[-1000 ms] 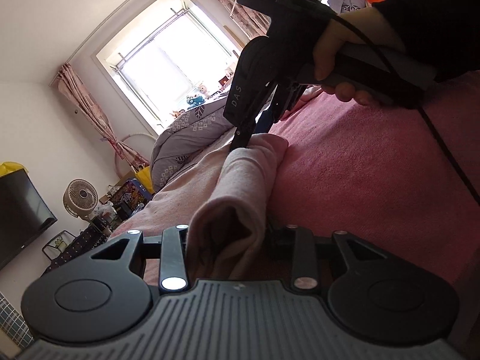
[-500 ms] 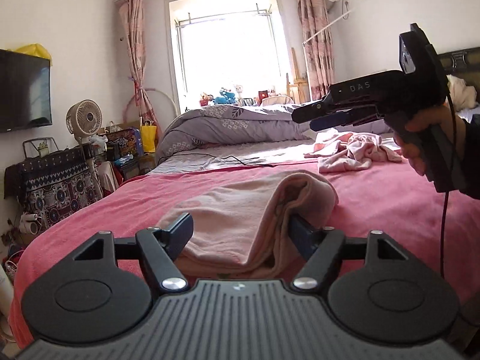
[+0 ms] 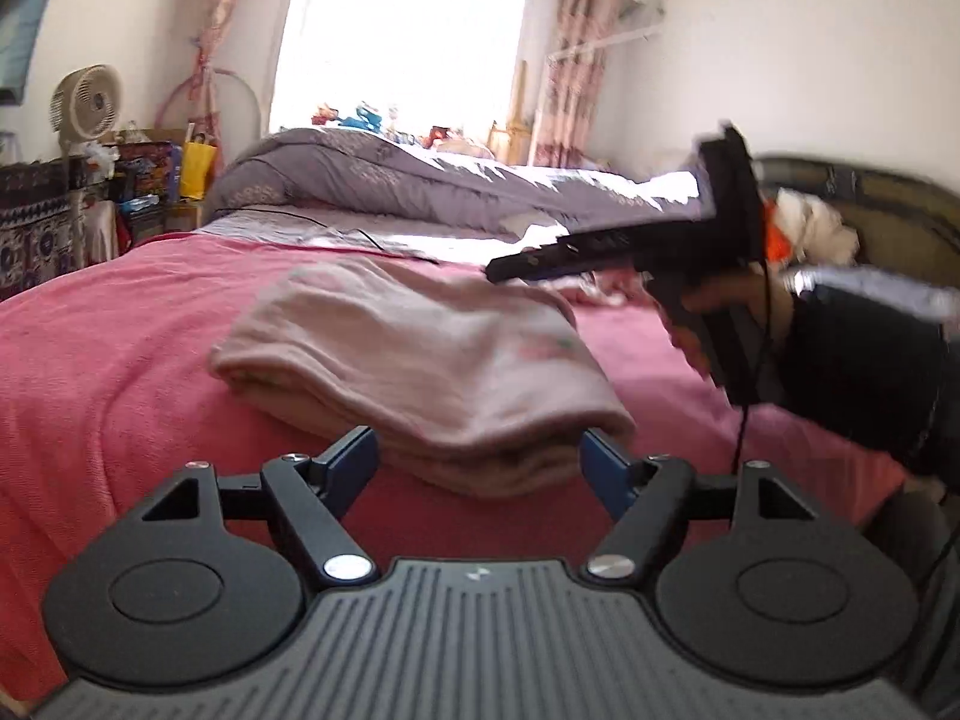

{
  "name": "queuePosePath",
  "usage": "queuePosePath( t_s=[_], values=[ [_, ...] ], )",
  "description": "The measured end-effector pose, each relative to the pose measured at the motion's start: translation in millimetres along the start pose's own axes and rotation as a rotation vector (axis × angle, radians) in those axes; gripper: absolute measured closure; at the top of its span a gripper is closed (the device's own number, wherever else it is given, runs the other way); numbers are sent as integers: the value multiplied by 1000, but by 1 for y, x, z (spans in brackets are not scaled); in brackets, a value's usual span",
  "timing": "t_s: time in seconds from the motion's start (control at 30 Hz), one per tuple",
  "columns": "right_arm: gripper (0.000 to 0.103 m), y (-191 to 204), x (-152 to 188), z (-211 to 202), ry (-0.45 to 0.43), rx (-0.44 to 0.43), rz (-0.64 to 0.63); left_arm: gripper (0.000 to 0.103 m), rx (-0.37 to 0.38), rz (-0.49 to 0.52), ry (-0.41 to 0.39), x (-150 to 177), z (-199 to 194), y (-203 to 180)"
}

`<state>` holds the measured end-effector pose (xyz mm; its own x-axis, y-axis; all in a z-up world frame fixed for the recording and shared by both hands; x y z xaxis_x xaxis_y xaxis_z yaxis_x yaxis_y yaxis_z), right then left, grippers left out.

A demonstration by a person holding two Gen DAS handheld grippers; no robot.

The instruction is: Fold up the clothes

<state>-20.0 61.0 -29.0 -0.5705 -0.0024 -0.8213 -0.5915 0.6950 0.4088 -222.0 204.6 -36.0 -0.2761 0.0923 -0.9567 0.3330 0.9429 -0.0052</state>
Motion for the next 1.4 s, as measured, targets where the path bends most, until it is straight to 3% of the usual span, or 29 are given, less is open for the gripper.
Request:
queuePosePath(
  t_s=[0.07, 0.1, 0.17, 0.23, 0.27, 0.33, 0.43, 0.53, 0.6, 0.67, 0.73, 0.8, 0.9, 1.0, 1.07, 1.13, 1.23, 1.3, 1.37, 1.4],
  values=[
    [29, -5, -14, -16, -51, -93, 99, 24, -33, -115, -80, -21, -13, 32],
    [29, -9, -17, -20, -73, -105, 125, 24, -60, -99, -99, -29, -8, 34],
    [27, -24, -12, -12, -72, 21, 84, 24, -112, -65, -135, -44, 1, 37],
    [26, -40, 11, 8, 15, 220, -28, 24, -118, 50, -118, -47, 27, 12],
    [25, -47, 23, 17, 70, 258, -40, 24, -120, 107, -109, -49, 40, -1],
    [25, -53, 26, 20, 99, 238, 20, 23, -87, 213, -49, -34, 68, -32],
    [25, -57, 4, 0, 12, 187, 89, 22, -72, 350, 53, 2, 91, -66],
    [22, -52, -2, -16, -19, 119, 72, 19, -183, 597, 49, 25, 89, -91],
    [18, -47, 10, -15, 27, 110, 25, 19, -189, 580, 46, 27, 85, -94],
    [14, -55, 31, -3, 96, 191, -25, 19, -167, 546, 45, 27, 84, -95],
    [11, -63, 31, -1, 95, 176, 46, 19, -152, 529, 45, 27, 83, -95],
    [12, -77, 14, -10, 31, 221, 145, 19, -142, 532, 47, 30, 79, -97],
    [12, -79, 8, -25, 6, 228, 135, 17, -118, 493, 43, 19, 64, -89],
    [12, -77, 24, -35, 45, 255, 77, 16, -99, 329, -60, -16, 43, -62],
    [12, -74, 37, -37, 81, 261, 54, 15, -39, 221, -144, -42, 36, -45],
    [12, -70, 45, -39, 99, 253, 43, 11, -19, 177, -186, -55, 39, -34],
    [12, -80, 37, -37, 70, 293, 64, 11, -63, 249, -99, -48, 77, -38],
    [12, -87, 32, -35, 50, 320, 79, 11, -50, 308, 12, -21, 108, -48],
    [12, -93, 27, -34, 31, 347, 93, 10, -71, 399, 60, 6, 122, -61],
    [12, -96, 25, -34, 21, 360, 100, 9, -109, 446, 48, 11, 120, -68]
  ],
)
Point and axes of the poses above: each gripper's, at about its wrist camera, not at the fingertips, and z roughly the way its jaws point, y to its left, x to its underside, the point moved 10 cm from there along z, roughly the way its jaws point, and after that the axes turned 14 degrees about z, right-handed, at the moved point
